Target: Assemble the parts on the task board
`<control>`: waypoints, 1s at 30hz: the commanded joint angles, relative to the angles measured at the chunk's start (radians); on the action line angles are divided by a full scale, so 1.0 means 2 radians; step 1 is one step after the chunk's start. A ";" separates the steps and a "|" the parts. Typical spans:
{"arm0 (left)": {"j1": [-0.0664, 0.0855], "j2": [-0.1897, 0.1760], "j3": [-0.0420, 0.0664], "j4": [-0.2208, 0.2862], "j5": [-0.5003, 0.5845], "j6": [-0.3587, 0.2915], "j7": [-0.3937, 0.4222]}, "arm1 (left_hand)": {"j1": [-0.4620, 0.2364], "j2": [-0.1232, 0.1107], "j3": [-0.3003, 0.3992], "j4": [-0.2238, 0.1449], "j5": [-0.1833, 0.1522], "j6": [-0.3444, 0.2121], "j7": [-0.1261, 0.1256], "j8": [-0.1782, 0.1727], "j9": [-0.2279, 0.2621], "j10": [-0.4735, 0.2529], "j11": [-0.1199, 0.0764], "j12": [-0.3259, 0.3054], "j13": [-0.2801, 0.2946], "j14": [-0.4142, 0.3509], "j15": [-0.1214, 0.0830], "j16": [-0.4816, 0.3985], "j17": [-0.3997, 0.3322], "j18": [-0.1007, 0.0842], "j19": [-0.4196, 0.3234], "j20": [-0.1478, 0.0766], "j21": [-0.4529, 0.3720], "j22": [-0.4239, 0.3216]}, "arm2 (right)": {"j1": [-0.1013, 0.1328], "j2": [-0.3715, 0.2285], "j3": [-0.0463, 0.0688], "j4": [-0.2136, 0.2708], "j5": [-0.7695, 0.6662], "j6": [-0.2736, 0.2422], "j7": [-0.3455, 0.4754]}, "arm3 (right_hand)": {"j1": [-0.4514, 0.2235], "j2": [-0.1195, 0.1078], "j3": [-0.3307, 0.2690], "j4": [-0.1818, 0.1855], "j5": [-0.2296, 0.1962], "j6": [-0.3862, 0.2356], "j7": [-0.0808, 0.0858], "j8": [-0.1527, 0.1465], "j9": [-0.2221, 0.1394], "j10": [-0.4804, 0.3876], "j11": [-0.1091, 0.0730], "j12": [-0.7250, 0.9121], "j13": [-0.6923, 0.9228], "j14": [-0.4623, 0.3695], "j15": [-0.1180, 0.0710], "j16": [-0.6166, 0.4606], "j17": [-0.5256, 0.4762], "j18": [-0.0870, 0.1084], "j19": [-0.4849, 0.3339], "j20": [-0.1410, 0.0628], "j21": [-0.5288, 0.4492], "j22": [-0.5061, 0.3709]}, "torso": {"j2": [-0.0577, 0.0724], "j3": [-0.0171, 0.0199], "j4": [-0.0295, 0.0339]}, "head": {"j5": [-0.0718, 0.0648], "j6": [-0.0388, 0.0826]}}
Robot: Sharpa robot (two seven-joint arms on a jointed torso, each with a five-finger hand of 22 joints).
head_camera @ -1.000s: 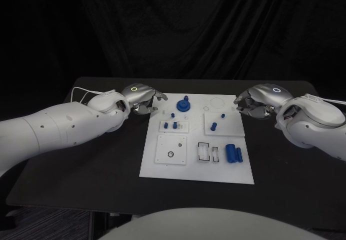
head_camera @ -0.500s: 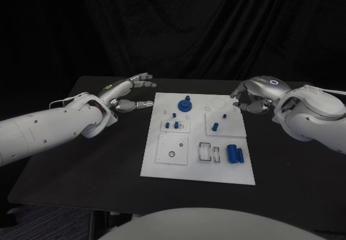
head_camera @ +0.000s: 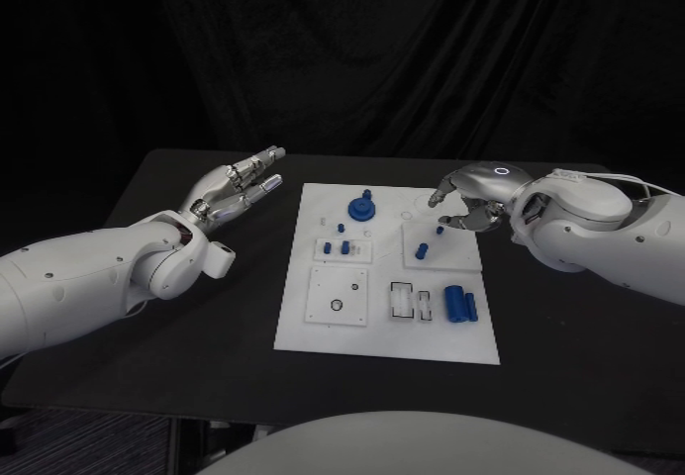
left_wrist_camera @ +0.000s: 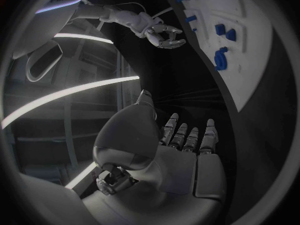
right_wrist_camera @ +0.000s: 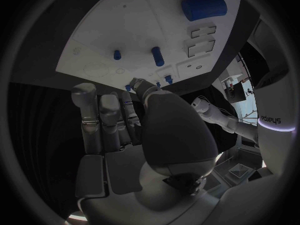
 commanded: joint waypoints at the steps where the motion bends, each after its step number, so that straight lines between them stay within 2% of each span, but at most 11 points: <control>1: -0.003 -0.003 0.001 0.013 0.068 0.054 0.066 | 0.000 0.010 -0.005 0.000 0.003 -0.008 -0.003 -0.003 -0.002 -0.002 -0.002 -0.005 -0.001 0.000 0.000 -0.002 0.000 0.002 -0.005 0.000 -0.003 -0.013 | -0.004 0.000 0.000 -0.003 -0.001 0.014 0.000 | -0.006 0.006 -0.011 0.001 -0.011 -0.004 0.001 0.000 -0.002 -0.012 0.004 -0.016 -0.021 0.000 0.007 0.005 0.000 0.007 0.001 0.007 0.003 0.029 | 0.002 -0.0077 0.0074 | -0.005 0.000; 4: -0.005 -0.006 0.001 0.023 0.071 0.058 0.067 | 0.001 0.012 -0.006 -0.001 0.007 -0.010 -0.005 -0.003 -0.002 -0.002 -0.001 -0.005 -0.001 0.000 0.000 -0.002 0.000 0.002 -0.008 0.000 -0.004 -0.027 | -0.005 0.000 0.000 -0.006 -0.001 0.017 -0.002 | -0.005 0.007 -0.013 0.000 -0.010 -0.004 0.000 -0.001 -0.003 -0.008 0.004 -0.016 -0.025 0.000 0.007 0.006 -0.001 0.007 0.002 0.007 0.004 0.029 | 0.003 -0.0104 0.0088 | -0.007 0.000; 7: -0.006 -0.009 0.001 0.031 0.073 0.060 0.067 | 0.002 0.014 -0.008 -0.001 0.011 -0.013 -0.007 -0.003 -0.003 -0.002 -0.001 -0.006 -0.001 0.000 0.001 -0.002 0.000 0.002 -0.008 0.001 -0.004 -0.028 | -0.008 0.000 0.000 -0.008 -0.001 0.020 -0.003 | -0.002 0.010 -0.015 -0.004 -0.003 -0.009 -0.001 -0.001 -0.005 0.000 0.004 -0.017 -0.035 0.000 0.008 0.008 -0.002 0.007 0.003 0.008 0.005 0.031 | 0.003 -0.0151 0.0080 | -0.007 0.000; 8: -0.007 -0.009 0.001 0.033 0.073 0.061 0.067 | 0.004 0.015 -0.008 -0.001 0.014 -0.013 -0.008 -0.003 -0.003 -0.002 -0.001 -0.005 -0.001 0.000 0.001 -0.002 0.000 0.002 -0.008 0.001 -0.004 -0.029 | -0.009 0.000 0.000 -0.010 -0.001 0.021 -0.003 | 0.000 0.011 -0.015 -0.006 0.003 -0.008 0.001 0.000 -0.006 0.009 0.003 -0.015 -0.041 0.001 0.007 0.011 -0.001 0.006 0.005 0.008 0.007 0.032 | 0.003 -0.0160 0.0081 | -0.008 0.000; 9: -0.007 -0.010 0.001 0.035 0.073 0.062 0.067 | 0.006 0.016 -0.009 -0.001 0.016 -0.012 -0.009 -0.003 -0.003 -0.002 0.001 -0.005 -0.001 0.000 0.002 -0.002 0.000 0.002 -0.009 0.001 -0.004 -0.029 | -0.010 0.001 0.000 -0.011 -0.001 0.022 -0.003 | 0.002 0.012 -0.015 -0.008 0.006 -0.009 0.000 0.000 -0.006 0.014 0.003 -0.014 -0.044 0.001 0.007 0.011 -0.002 0.006 0.006 0.008 0.008 0.033 | 0.003 -0.0179 0.0087 | -0.009 0.000; 11: -0.007 -0.011 0.001 0.037 0.074 0.063 0.067 | 0.007 0.017 -0.009 -0.001 0.017 -0.013 -0.008 -0.003 -0.003 -0.002 0.001 -0.005 -0.001 0.000 0.002 -0.002 0.000 0.002 -0.009 0.002 -0.004 -0.030 | -0.012 0.002 0.000 -0.014 -0.001 0.023 -0.003 | 0.004 0.013 -0.015 -0.011 0.014 -0.011 -0.002 -0.001 -0.008 0.022 0.002 -0.013 -0.049 0.000 0.006 0.012 -0.004 0.007 0.006 0.007 0.008 0.034 | 0.003 -0.0190 0.0096 | -0.011 0.000; 15: -0.008 -0.012 0.001 0.040 0.074 0.065 0.067 | 0.013 0.019 -0.011 -0.001 0.023 -0.017 -0.013 -0.004 -0.003 -0.002 0.005 -0.006 -0.001 0.000 0.006 -0.002 0.000 0.002 -0.008 0.007 -0.003 -0.031 | -0.016 0.006 0.000 -0.021 -0.001 0.023 -0.002 | 0.004 0.015 -0.015 -0.014 0.018 -0.005 -0.002 0.002 -0.008 0.044 0.000 -0.009 -0.059 0.001 0.005 0.014 -0.005 0.006 0.008 0.006 0.008 0.036 | 0.004 -0.0219 0.0119 | -0.016 0.000; 21: -0.009 -0.013 0.001 0.043 0.074 0.067 0.065 | 0.017 0.022 -0.013 -0.001 0.027 -0.024 -0.019 -0.004 -0.004 -0.002 0.008 -0.006 -0.001 0.000 0.007 -0.002 0.000 0.003 -0.007 0.011 -0.003 -0.032 | -0.021 0.008 0.000 -0.027 -0.001 0.023 -0.001 | 0.007 0.015 -0.011 -0.018 0.030 0.003 -0.001 0.005 -0.007 0.054 -0.001 -0.010 -0.067 0.002 0.003 0.016 -0.007 0.006 0.010 0.005 0.010 0.038 | 0.005 -0.0226 0.0123 | -0.019 0.000; 22: -0.009 -0.013 0.001 0.044 0.074 0.068 0.065 | 0.021 0.024 -0.015 -0.001 0.034 -0.025 -0.021 -0.004 -0.004 -0.001 0.013 -0.006 -0.001 0.000 0.008 -0.002 0.000 0.004 -0.007 0.014 -0.003 -0.033 | -0.022 0.009 0.000 -0.029 -0.001 0.024 -0.001 | 0.007 0.015 -0.009 -0.020 0.036 0.005 -0.001 0.005 -0.007 0.057 -0.002 -0.011 -0.070 0.001 0.003 0.015 -0.009 0.006 0.009 0.004 0.009 0.038 | 0.005 -0.0228 0.0132 | -0.019 0.000; 26: -0.010 -0.013 0.001 0.044 0.074 0.072 0.063 | 0.030 0.027 -0.016 -0.001 0.047 -0.027 -0.020 -0.004 -0.004 -0.001 0.018 -0.005 -0.001 0.000 0.011 -0.002 0.000 0.004 -0.006 0.021 -0.002 -0.034 | -0.023 0.010 0.000 -0.033 -0.001 0.024 -0.001 | 0.008 0.015 -0.009 -0.021 0.037 0.005 -0.001 0.005 -0.007 0.057 -0.002 -0.011 -0.071 0.000 0.003 0.014 -0.010 0.006 0.009 0.004 0.008 0.038 | 0.005 -0.0226 0.0141 | -0.021 0.000; 30: -0.010 -0.013 0.001 0.044 0.074 0.076 0.060 | 0.039 0.029 -0.016 -0.002 0.057 -0.025 -0.019 -0.004 -0.004 0.001 0.022 -0.004 0.000 0.000 0.014 -0.002 0.000 0.004 -0.005 0.026 -0.002 -0.036 | -0.025 0.012 0.000 -0.038 -0.001 0.025 -0.001 | 0.007 0.015 -0.003 -0.024 0.047 0.014 -0.002 0.007 -0.005 0.074 -0.004 -0.006 -0.076 -0.001 0.001 0.015 -0.012 0.006 0.008 0.002 0.007 0.040 | 0.006 -0.0217 0.0132 | -0.020 0.000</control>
